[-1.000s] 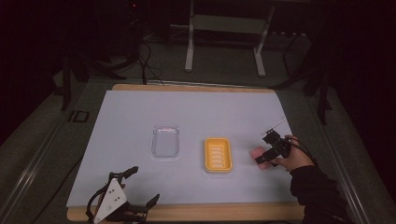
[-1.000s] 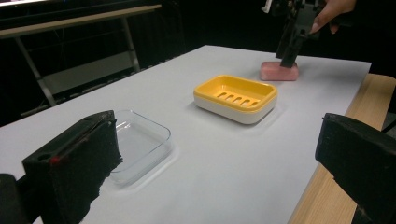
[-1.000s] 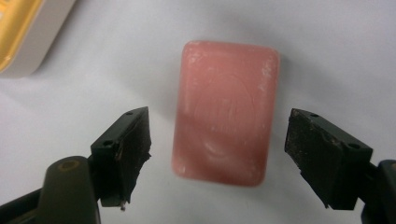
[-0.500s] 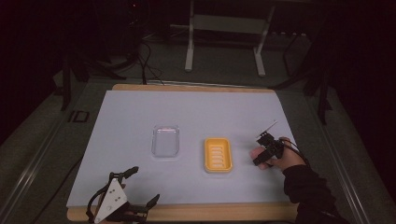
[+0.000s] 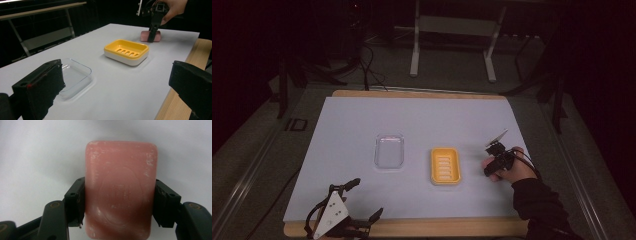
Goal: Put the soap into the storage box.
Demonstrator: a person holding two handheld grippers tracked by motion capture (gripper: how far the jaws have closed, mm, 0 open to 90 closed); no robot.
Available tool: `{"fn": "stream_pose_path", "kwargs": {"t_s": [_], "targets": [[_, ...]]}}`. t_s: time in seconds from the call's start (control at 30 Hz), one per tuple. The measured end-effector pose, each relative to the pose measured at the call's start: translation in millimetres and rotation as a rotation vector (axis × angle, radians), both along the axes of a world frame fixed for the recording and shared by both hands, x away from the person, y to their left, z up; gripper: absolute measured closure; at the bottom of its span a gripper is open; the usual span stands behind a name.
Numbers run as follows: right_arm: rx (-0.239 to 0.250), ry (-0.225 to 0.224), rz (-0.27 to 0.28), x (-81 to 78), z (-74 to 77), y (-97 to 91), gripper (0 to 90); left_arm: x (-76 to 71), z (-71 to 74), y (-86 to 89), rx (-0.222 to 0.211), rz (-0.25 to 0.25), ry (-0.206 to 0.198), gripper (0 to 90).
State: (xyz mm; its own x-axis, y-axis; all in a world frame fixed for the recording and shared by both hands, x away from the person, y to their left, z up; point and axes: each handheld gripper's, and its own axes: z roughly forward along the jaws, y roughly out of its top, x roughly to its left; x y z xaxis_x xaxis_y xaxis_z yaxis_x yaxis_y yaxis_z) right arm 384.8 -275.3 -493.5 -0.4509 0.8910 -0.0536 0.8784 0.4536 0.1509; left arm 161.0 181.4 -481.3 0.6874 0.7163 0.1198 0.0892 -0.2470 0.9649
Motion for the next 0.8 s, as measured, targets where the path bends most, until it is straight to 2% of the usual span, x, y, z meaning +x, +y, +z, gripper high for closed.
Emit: {"fn": "stream_pose_path", "kwargs": {"t_s": [0.03,0.1,0.23,0.47,0.67,0.8], "targets": [[0.018,0.0,-0.031,0.4,2.6,-1.6,37.3,-0.1,0.0,-0.1,0.001,0.0,0.0,0.3],[0.042,-0.002,-0.057,0.1,7.4,-4.4,37.4,-0.6,0.1,-0.2,0.002,-0.001,-0.001,0.3],[0.051,-0.025,-0.097,-3.5,14.0,-6.5,37.4,-0.6,0.3,0.0,0.003,0.002,-0.003,0.3],[0.051,-0.054,-0.1,-11.0,24.1,-2.6,37.4,-0.6,0.1,-0.3,0.004,0.005,-0.002,0.3],[0.047,-0.076,-0.102,-14.6,37.1,9.0,37.4,-0.3,0.0,-0.3,0.004,0.011,0.0,0.3],[0.036,-0.108,-0.108,-15.8,47.3,19.5,37.4,-0.4,-0.1,-0.7,0.01,0.009,-0.001,0.3]]}}
